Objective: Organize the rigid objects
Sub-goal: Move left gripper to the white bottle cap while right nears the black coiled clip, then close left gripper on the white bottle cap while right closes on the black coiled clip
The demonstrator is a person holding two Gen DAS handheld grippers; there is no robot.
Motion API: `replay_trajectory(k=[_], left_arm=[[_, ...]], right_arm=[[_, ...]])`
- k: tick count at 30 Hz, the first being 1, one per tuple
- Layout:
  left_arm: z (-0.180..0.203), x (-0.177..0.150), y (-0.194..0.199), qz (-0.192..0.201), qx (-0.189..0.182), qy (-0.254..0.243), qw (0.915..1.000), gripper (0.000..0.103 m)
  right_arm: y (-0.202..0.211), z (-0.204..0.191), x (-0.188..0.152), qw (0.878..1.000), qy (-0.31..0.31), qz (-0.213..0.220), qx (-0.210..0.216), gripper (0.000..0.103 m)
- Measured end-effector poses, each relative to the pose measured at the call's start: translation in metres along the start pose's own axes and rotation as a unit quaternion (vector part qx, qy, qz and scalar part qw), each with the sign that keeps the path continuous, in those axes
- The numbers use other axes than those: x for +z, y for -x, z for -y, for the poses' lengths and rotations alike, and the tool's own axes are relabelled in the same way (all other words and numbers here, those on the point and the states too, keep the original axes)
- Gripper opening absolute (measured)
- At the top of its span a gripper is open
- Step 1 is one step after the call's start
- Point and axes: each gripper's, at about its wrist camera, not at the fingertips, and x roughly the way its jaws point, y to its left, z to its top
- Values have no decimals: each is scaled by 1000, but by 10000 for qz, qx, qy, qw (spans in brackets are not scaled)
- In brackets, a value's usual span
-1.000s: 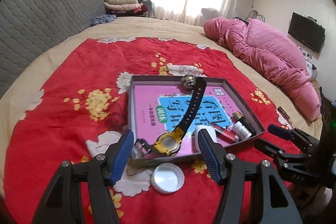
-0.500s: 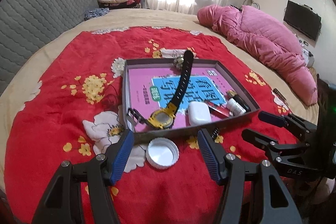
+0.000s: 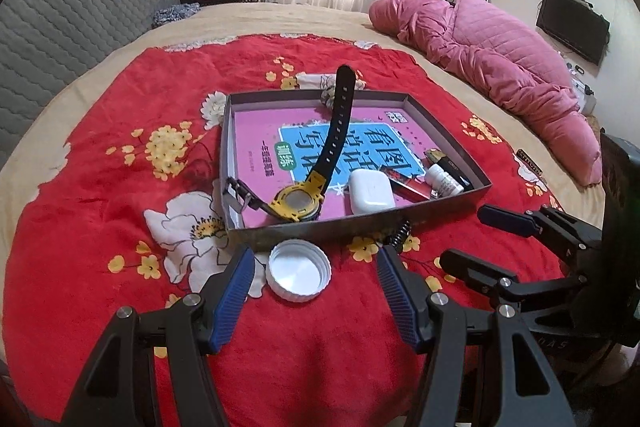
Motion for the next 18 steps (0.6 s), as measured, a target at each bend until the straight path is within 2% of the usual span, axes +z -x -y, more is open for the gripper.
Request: replay_trajectory(k=[14,18], left_arm=[[5,-15,-33,-500,-44,-133,9987,63],[-4,-17,-48,-669,12,7,9978,63]], right_arm=[[-25,4,-10,9994,-126,-319,2,74],[-31,5,-13,9992,-142,-381,33,74]])
